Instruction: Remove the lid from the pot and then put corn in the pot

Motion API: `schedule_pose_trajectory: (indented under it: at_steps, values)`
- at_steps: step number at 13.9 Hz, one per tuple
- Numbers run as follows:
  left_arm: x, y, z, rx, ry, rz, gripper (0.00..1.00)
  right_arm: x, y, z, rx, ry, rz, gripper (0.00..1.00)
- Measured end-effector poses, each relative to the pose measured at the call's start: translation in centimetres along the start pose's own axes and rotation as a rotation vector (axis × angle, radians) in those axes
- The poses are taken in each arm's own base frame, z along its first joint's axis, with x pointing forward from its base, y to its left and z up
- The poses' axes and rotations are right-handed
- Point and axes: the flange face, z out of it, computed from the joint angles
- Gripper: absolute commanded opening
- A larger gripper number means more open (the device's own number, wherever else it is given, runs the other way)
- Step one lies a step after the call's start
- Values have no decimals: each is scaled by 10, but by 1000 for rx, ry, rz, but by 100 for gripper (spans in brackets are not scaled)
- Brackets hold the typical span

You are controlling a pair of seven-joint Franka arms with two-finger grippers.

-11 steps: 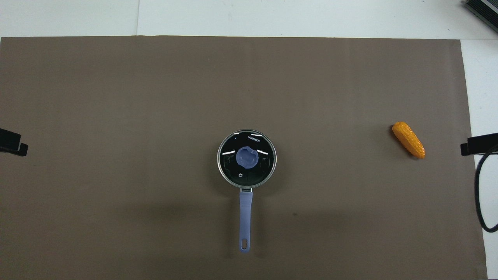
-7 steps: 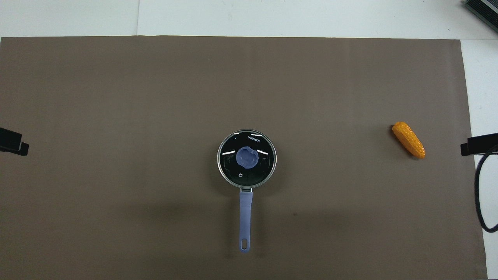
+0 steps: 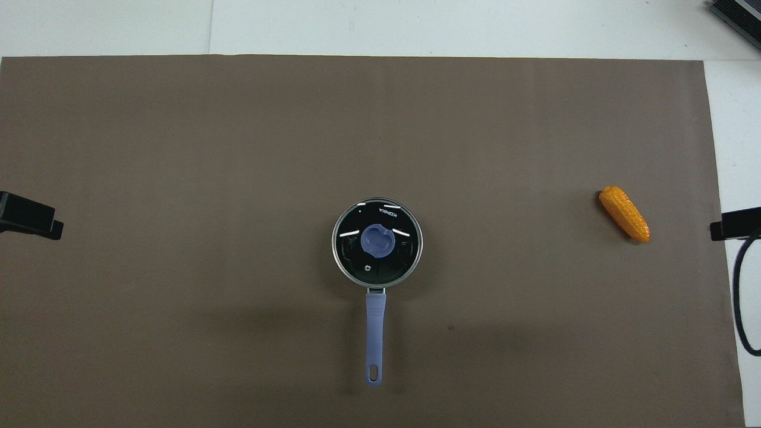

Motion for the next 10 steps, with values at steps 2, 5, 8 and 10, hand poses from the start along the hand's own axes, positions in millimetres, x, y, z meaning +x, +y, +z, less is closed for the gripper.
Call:
schedule_pose_trajectory:
  at_steps: [2, 5, 8, 10]
  values:
    - [2, 11, 9, -6, -16, 21, 100, -2, 3, 1, 1, -2, 5, 100]
    - [8, 47, 26, -2, -15, 87, 100, -2, 1, 2, 1, -3, 2, 100]
    - [16, 82, 48, 7, 5, 149, 100, -1, -1, 4, 1, -4, -1, 100]
    - [21, 107, 64, 11, 27, 193, 100, -1, -1, 4, 1, -4, -1, 100]
